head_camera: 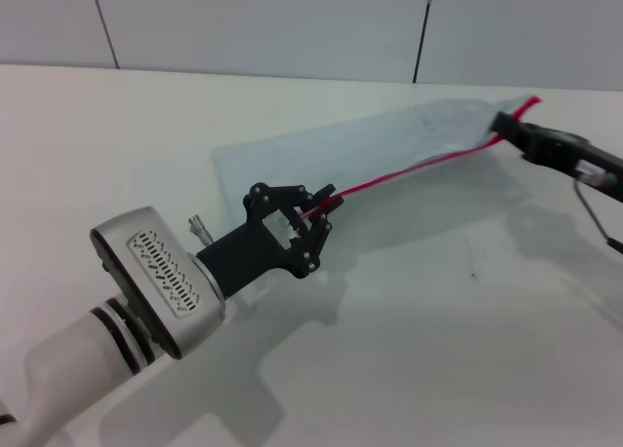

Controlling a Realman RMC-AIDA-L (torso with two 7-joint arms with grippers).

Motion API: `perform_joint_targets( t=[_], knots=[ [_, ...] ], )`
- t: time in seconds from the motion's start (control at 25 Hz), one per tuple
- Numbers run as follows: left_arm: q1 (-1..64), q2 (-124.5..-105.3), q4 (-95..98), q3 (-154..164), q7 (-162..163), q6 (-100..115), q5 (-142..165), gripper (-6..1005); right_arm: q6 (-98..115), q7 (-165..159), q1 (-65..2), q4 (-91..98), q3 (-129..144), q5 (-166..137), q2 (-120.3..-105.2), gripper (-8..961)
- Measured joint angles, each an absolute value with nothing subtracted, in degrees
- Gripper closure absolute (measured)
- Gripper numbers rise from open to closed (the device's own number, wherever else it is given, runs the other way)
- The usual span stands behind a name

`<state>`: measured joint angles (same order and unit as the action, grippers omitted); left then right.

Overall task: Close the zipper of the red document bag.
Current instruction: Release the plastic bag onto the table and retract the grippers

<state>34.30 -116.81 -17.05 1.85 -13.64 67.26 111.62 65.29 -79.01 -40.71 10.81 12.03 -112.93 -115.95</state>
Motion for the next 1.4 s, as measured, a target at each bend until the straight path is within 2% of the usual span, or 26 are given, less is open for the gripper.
perform_joint_targets(
  t=[0.76,1.2,1.4],
  knots=[
    [33.2,-116.79,-16.8,1.4,-14.1,67.7,111.7,923,64.6,-79.7,-33.6,14.2,1.4,-112.8,-115.91,790],
    [32.5,-116.77,-16.6,1.3,-14.1,67.9,108.9,728,63.2,-78.3,-33.1,14.2,-2.7,-112.8,-116.04,777],
    [32.3,-116.59,-16.5,1.3,-14.1,68.0,106.4,590,64.7,-72.9,-33.1,13.9,-4.9,-112.8,-116.26,749]
  ],
)
